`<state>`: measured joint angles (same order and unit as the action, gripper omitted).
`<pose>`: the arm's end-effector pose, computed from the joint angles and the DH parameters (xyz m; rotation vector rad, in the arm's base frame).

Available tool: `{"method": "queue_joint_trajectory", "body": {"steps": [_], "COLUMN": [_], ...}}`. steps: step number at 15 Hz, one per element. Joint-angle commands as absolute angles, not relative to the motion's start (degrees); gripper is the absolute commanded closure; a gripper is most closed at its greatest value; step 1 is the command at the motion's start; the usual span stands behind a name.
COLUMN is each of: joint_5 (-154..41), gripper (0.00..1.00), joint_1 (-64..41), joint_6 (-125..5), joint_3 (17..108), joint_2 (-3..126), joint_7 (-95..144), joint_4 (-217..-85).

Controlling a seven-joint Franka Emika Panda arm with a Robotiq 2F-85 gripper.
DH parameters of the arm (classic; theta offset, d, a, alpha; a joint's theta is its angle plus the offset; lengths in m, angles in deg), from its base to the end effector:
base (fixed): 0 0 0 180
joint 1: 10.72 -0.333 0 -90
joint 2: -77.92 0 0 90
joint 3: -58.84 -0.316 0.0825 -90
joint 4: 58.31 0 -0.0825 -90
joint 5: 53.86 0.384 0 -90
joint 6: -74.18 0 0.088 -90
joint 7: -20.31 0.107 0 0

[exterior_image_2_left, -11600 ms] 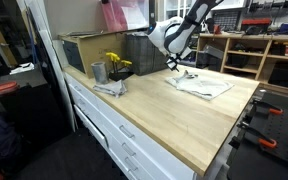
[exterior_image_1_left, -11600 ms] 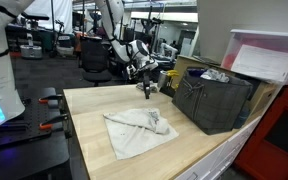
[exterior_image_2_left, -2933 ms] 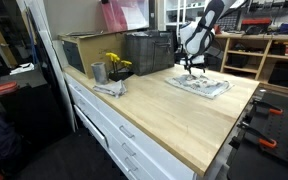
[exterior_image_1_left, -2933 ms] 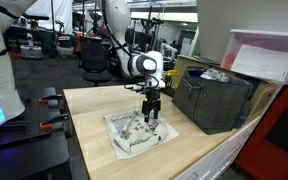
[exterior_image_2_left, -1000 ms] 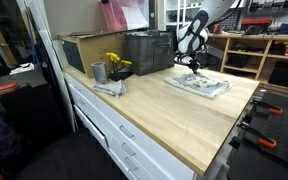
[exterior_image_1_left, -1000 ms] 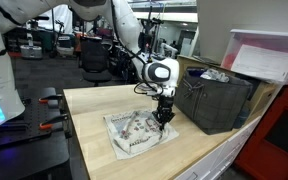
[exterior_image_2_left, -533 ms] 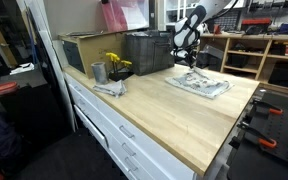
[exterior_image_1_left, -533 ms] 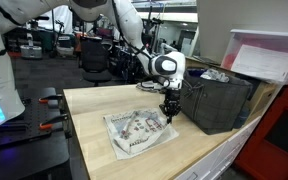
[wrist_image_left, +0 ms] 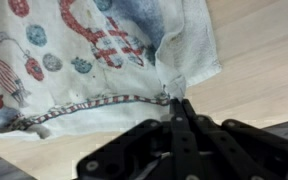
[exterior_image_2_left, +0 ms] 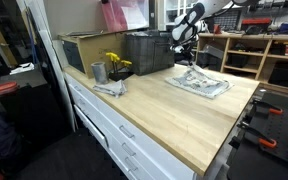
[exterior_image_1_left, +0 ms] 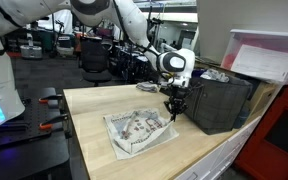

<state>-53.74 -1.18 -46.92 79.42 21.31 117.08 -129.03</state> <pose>0.6786 -0.3122 0.1845 1.4551 -2.4566 0.1730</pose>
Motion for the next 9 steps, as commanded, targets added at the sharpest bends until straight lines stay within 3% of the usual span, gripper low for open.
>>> {"method": "queue_joint_trajectory", "body": {"steps": [1, 9], "joint_5": [-51.0, -44.9], "gripper": [0.99, 0.99], "joint_1": [1.8, 7.2], "joint_6": [-41.6, -36.6], "joint_3": [77.4, 73.1], "joint_2": [18.8, 16.9], "joint_7": [121.7, 126.5], "joint_4": [-122.0, -113.5]}}
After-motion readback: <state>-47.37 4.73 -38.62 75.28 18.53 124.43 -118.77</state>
